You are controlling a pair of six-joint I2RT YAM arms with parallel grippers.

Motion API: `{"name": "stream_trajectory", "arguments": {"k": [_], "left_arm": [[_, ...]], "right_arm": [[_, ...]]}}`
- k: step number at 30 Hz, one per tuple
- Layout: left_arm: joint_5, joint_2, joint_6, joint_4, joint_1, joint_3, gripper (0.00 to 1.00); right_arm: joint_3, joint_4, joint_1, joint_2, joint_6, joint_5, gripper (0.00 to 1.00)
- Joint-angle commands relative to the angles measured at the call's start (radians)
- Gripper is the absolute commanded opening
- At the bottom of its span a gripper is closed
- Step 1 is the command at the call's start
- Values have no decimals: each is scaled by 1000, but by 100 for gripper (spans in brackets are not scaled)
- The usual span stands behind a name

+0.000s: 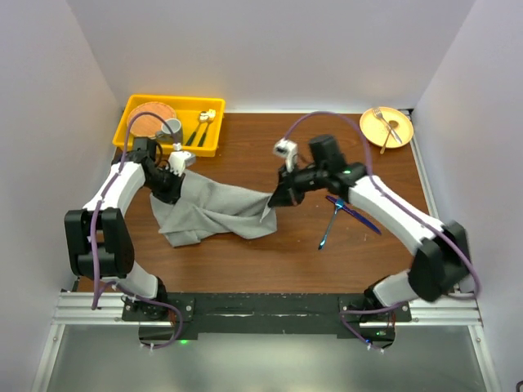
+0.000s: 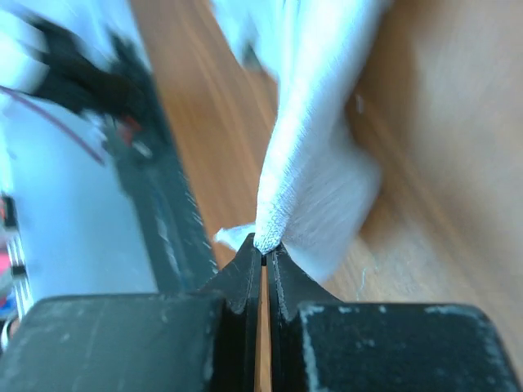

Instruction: Fold the napkin into a case and place the utensils inside

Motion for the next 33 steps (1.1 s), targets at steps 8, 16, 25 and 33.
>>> {"name": "stream_trajectory", "arguments": {"k": [8, 16, 25, 33], "left_arm": [[110, -27, 59, -34, 18, 51, 36], [94, -287, 296, -50, 19, -127, 56], [106, -415, 639, -119, 16, -323, 62], [63, -476, 706, 76, 16, -480, 64]], "right_arm": [[-132, 187, -126, -298, 341, -51, 0], [-172, 101, -151, -241, 275, 142, 0], [-201, 72, -156, -257, 252, 211, 0], [-190, 54, -159, -249, 241, 216, 0]]}}
